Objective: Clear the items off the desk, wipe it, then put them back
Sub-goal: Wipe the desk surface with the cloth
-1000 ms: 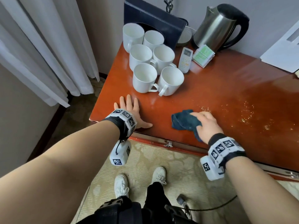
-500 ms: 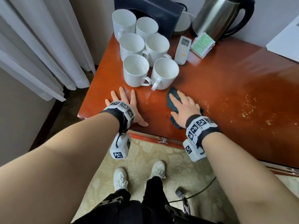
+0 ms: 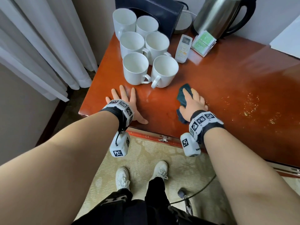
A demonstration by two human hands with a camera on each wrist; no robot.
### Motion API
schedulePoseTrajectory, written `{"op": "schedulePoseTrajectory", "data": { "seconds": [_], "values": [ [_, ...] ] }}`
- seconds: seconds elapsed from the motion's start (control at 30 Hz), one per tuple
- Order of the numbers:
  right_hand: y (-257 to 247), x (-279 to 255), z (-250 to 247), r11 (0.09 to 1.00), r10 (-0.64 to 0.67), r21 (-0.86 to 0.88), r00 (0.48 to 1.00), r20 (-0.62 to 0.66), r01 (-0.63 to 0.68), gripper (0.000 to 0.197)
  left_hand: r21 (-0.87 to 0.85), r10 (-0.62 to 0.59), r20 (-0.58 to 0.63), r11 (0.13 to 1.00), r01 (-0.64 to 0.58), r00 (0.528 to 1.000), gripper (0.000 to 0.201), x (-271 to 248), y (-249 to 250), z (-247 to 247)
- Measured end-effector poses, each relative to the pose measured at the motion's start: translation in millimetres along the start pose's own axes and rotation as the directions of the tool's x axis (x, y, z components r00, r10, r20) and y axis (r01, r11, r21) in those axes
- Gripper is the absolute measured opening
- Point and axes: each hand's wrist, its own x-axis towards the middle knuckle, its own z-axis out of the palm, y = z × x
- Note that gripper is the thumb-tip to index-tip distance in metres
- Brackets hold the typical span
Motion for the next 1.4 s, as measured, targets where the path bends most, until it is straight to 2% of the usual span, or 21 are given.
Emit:
{"op": "schedulePoseTrajectory", "data": {
  "seconds": [0.07, 0.13, 0.27, 0.33, 0.4, 0.43, 0.47, 0.57, 0.6, 0.67, 0.77, 0.83, 0.93, 1.0, 1.07, 1.1, 1.17, 1.23, 1.27, 1.33, 1.4],
  "values": [
    [-5, -2, 10, 0.996, -0.053, -0.066, 0.998, -0.015, 0.052, 0.062, 0.001, -0.006, 0.003, 1.0, 0.006, 1.0, 0.14, 1, 0, 0],
    [-2, -14, 15, 0.972, -0.217, -0.097, 0.976, -0.011, 0.215, 0.062, -0.002, -0.01, 0.007, 1.0, 0.01, 1.0, 0.141, 3, 0, -1],
    [14, -53, 21, 0.838, -0.52, -0.105, 0.841, 0.148, 0.536, 0.065, -0.012, -0.008, -0.006, 1.0, 0.008, 1.0, 0.14, 1, -1, -1],
    [23, -68, 20, 0.782, -0.584, -0.078, 0.77, 0.255, 0.619, 0.068, -0.016, -0.003, -0.017, 1.0, 0.003, 1.0, 0.139, -1, -1, 1],
    [30, -72, 11, 0.763, -0.596, -0.061, 0.737, 0.319, 0.643, 0.068, -0.015, 0.006, -0.03, 1.0, -0.006, 1.0, 0.139, -2, -2, 2],
    [33, -71, 5, 0.782, -0.583, -0.046, 0.754, 0.303, 0.622, 0.066, -0.015, 0.012, -0.037, 1.0, -0.012, 0.999, 0.138, -3, -2, 2],
    [34, -67, -1, 0.817, -0.554, -0.024, 0.796, 0.245, 0.576, 0.065, -0.016, 0.018, -0.043, 1.0, -0.019, 0.999, 0.138, -3, -3, 3],
    [35, -46, -10, 0.924, -0.373, 0.079, 0.927, -0.028, 0.374, 0.062, -0.018, 0.024, -0.051, 1.0, -0.024, 0.998, 0.137, -4, -4, 4],
    [33, -37, -9, 0.947, -0.293, 0.118, 0.954, -0.069, 0.299, 0.062, -0.012, 0.023, -0.052, 1.0, -0.024, 0.998, 0.137, -4, -4, 4],
    [25, -23, -1, 0.979, -0.164, 0.115, 0.985, -0.051, 0.169, 0.062, -0.004, 0.014, -0.048, 1.0, -0.014, 0.999, 0.137, -4, -3, 4],
    [12, -18, 13, 0.991, -0.137, 0.01, 0.99, -0.02, 0.137, 0.062, -0.01, -0.004, -0.024, 1.0, 0.004, 1.0, 0.137, -3, -2, 2],
    [14, -28, 16, 0.962, -0.272, -0.015, 0.962, 0.006, 0.272, 0.061, -0.019, -0.011, -0.024, 1.0, 0.011, 1.0, 0.136, -4, -1, 1],
    [34, -57, 15, 0.853, -0.512, -0.023, 0.845, 0.153, 0.521, 0.064, -0.028, -0.016, -0.057, 1.0, 0.014, 0.998, 0.132, -10, -3, 4],
    [48, -70, 12, 0.795, -0.572, -0.028, 0.765, 0.294, 0.606, 0.065, -0.036, -0.019, -0.087, 0.999, 0.016, 0.996, 0.127, -13, -4, 7],
    [65, -69, -1, 0.786, -0.583, -0.005, 0.745, 0.325, 0.618, 0.065, -0.043, -0.002, -0.131, 0.999, -0.004, 0.991, 0.119, -18, 6, 9],
    [72, -64, -8, 0.803, -0.579, 0.035, 0.764, 0.285, 0.595, 0.065, -0.036, 0.02, -0.156, 0.999, -0.026, 0.988, 0.116, -21, 13, 11],
    [83, -48, -25, 0.837, -0.545, 0.119, 0.833, 0.099, 0.534, 0.063, -0.027, 0.079, -0.197, 0.996, -0.086, 0.977, 0.111, -27, 37, 16],
    [91, -23, -41, 0.877, -0.449, 0.151, 0.89, -0.083, 0.456, 0.061, -0.034, 0.112, -0.195, 0.992, -0.121, 0.974, 0.108, -32, 65, 23],
    [93, -8, -47, 0.902, -0.388, 0.15, 0.913, -0.128, 0.405, 0.06, -0.044, 0.112, -0.177, 0.992, -0.121, 0.978, 0.107, -33, 78, 26],
    [97, 18, -53, 0.944, -0.288, 0.129, 0.949, -0.128, 0.304, 0.06, -0.051, 0.085, -0.133, 0.994, -0.093, 0.987, 0.108, -32, 97, 32],
    [99, 36, -46, 0.969, -0.226, 0.093, 0.974, -0.031, 0.228, 0.06, -0.037, 0.054, -0.114, 0.998, -0.058, 0.992, 0.11, -29, 105, 37]
  ]
}}
